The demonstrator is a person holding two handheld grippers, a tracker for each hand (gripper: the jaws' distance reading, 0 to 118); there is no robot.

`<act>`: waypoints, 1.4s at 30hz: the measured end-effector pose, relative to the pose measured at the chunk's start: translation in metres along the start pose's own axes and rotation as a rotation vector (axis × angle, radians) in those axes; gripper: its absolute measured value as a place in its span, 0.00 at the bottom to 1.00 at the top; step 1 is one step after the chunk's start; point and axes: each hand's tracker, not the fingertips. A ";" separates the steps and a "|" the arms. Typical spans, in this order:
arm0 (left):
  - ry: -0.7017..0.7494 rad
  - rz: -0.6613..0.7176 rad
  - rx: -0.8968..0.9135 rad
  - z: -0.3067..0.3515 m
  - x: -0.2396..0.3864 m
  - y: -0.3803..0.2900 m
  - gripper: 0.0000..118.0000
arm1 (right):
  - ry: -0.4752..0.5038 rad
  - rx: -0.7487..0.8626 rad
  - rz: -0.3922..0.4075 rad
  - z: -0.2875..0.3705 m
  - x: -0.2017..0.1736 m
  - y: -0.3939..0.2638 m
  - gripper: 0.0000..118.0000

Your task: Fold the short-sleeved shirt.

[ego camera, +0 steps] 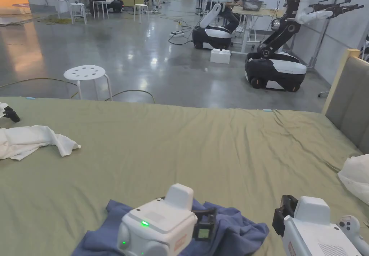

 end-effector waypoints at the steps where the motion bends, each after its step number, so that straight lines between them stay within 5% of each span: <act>1: 0.039 0.003 0.030 0.008 -0.010 0.006 0.65 | 0.014 0.008 0.002 0.000 -0.005 0.003 0.03; 5: 0.180 -0.004 0.152 0.044 -0.045 0.018 0.57 | 0.059 0.053 0.008 0.001 -0.027 0.017 0.03; 10: 0.379 -0.020 0.212 0.074 -0.079 0.014 0.13 | 0.076 0.112 0.025 0.002 -0.050 0.026 0.03; 14: 0.478 0.036 0.219 0.090 -0.105 0.011 0.00 | 0.086 0.139 0.024 -0.001 -0.061 0.028 0.03; 19: 0.499 0.097 0.156 0.096 -0.134 0.004 0.00 | 0.104 0.136 0.021 -0.007 -0.066 0.030 0.03; 29: 0.422 0.261 -0.370 0.042 -0.207 -0.051 0.01 | 0.093 0.066 0.036 -0.019 -0.054 0.015 0.03; 34: 0.409 0.390 -0.523 0.027 -0.213 -0.072 0.54 | 0.080 0.037 0.043 -0.023 -0.048 0.008 0.03; 42: 0.498 0.291 -0.632 -0.006 -0.201 -0.104 0.50 | 0.058 -0.017 0.033 -0.031 -0.036 -0.005 0.03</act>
